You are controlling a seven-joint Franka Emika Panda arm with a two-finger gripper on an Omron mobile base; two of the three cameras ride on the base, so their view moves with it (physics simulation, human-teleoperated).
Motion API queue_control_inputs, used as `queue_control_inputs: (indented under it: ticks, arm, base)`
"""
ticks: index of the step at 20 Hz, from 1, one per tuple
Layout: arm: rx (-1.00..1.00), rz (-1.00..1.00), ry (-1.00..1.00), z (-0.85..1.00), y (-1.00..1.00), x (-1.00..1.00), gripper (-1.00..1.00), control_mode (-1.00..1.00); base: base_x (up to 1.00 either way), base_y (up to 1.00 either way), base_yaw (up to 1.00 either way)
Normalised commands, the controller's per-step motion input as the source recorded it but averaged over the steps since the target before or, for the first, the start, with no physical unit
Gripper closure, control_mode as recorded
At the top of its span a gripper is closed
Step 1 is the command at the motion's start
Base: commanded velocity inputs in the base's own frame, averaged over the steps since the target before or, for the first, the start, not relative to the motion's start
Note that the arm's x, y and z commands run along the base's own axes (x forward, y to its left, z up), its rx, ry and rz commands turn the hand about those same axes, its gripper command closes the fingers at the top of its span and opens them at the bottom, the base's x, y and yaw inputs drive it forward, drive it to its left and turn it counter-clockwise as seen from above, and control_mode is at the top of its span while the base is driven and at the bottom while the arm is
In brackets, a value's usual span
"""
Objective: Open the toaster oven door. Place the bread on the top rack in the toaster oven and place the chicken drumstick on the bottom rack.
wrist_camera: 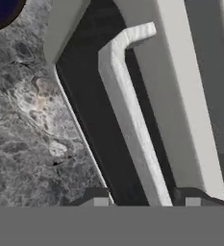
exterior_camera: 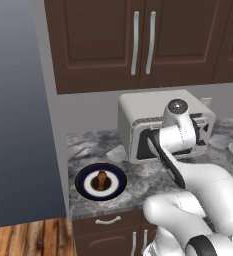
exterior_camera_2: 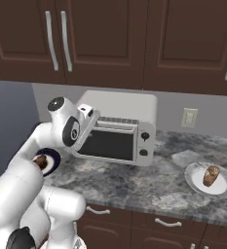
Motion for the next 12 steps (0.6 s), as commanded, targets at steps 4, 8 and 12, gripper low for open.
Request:
queue_control_inputs:
  ticks: [4,8,12]
  arm:
    - [0.01,0.07,0.55,-0.98,0.00,-1.00,1.00,-1.00]
    - [0.00,0.01,0.77,-0.64,0.00,-1.00,1.00,-1.00]
    - [0.00,0.00,0.92,-0.28,0.00,-1.00,1.00,-1.00]
  base:
    - [0.00,0.00,0.00]
    - [0.00,0.00,0.00]
    - [0.00,0.00,0.00]
